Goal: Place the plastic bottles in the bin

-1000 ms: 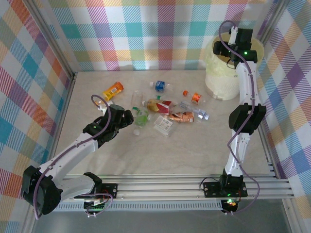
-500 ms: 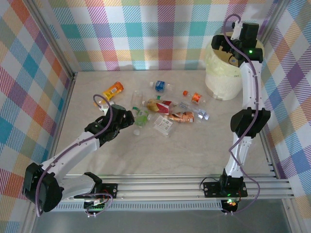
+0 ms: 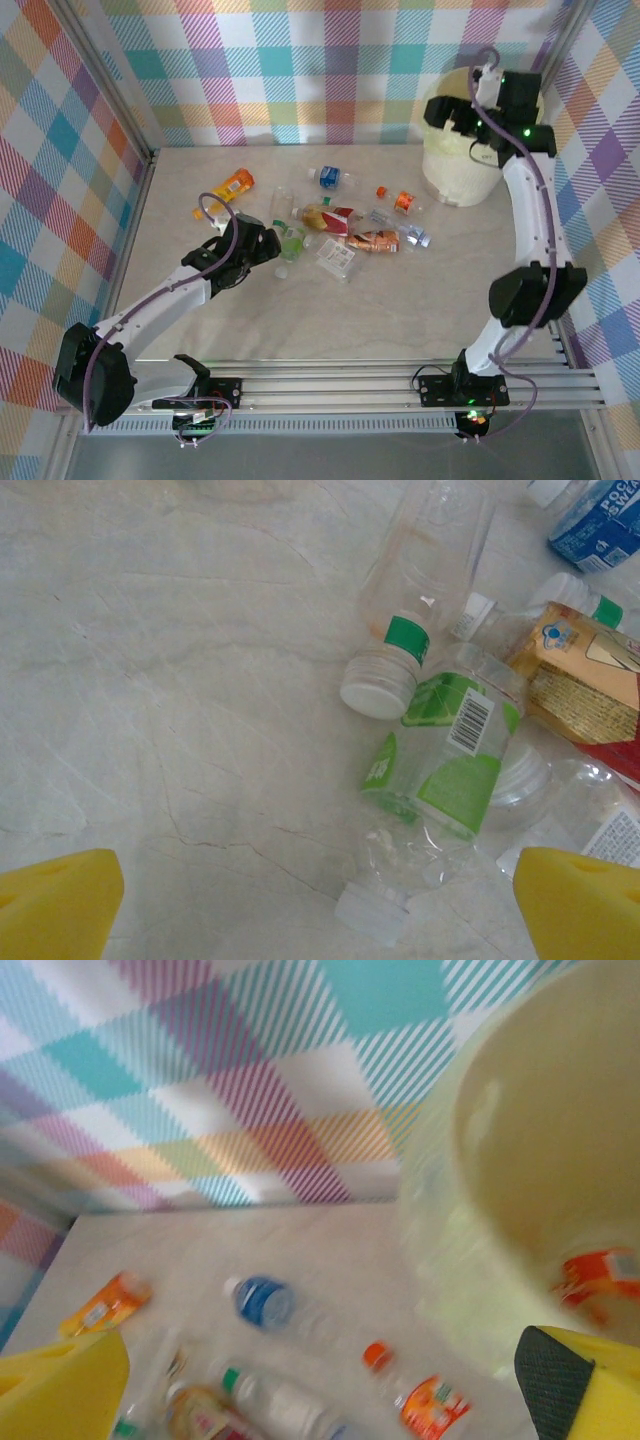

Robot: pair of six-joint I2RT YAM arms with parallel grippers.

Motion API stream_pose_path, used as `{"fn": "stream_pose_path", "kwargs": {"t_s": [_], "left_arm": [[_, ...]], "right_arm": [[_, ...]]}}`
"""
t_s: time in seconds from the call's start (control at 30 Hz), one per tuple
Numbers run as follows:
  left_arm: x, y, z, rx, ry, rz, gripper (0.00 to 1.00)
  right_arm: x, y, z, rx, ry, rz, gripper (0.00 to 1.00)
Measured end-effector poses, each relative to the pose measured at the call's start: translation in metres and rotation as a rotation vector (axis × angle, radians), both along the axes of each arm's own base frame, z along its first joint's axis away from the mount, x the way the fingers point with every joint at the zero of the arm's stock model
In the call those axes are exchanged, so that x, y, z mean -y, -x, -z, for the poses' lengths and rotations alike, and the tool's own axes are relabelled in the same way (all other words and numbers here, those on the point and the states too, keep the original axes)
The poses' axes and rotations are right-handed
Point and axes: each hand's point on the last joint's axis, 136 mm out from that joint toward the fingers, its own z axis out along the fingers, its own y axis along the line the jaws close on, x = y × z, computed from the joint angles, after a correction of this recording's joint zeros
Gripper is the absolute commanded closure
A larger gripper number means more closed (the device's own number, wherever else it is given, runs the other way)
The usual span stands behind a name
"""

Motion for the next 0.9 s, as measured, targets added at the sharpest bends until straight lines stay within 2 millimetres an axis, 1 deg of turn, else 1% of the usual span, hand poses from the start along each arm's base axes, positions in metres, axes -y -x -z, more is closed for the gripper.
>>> {"fn": "stream_pose_path", "kwargs": {"t_s": [0.07,0.13,0.23,0.33,0.43,0.57,0.67,0.83,0.9], "left_arm": [[0.004,0.0,0.0,-0.001,0.02,0.008,0.0],[0.009,-0.002,-0.002,0.007,0.046,0.019,0.0],[0.017,-0.005,-0.008,0.025,0.089,0.037,0.0],[0.025,-0.008,-0.018,0.06,0.142,0.055,0.0],[0.031,-0.01,-0.034,0.116,0.206,0.07,0.0],[0.034,-0.007,-0.045,0.164,0.258,0.083,0.0],[0.033,-0.005,-0.046,0.17,0.272,0.078,0.0],[0.032,-0.003,-0.043,0.163,0.279,0.069,0.0],[0.032,-0.003,-0.042,0.161,0.282,0.066,0.0]], "right_arm": [[-0.02,0.02,0.016,-0.014,-0.008,-0.054,0.0],[-0.041,0.038,0.037,-0.037,-0.002,-0.109,0.0],[-0.065,0.056,0.073,-0.073,0.034,-0.182,0.0],[-0.083,0.068,0.112,-0.128,0.091,-0.237,0.0],[-0.087,0.075,0.145,-0.174,0.166,-0.258,0.0],[-0.085,0.069,0.169,-0.201,0.25,-0.259,0.0],[-0.081,0.064,0.192,-0.239,0.317,-0.263,0.02],[-0.073,0.059,0.238,-0.34,0.455,-0.272,0.08],[-0.07,0.055,0.25,-0.372,0.512,-0.272,0.11]]}}
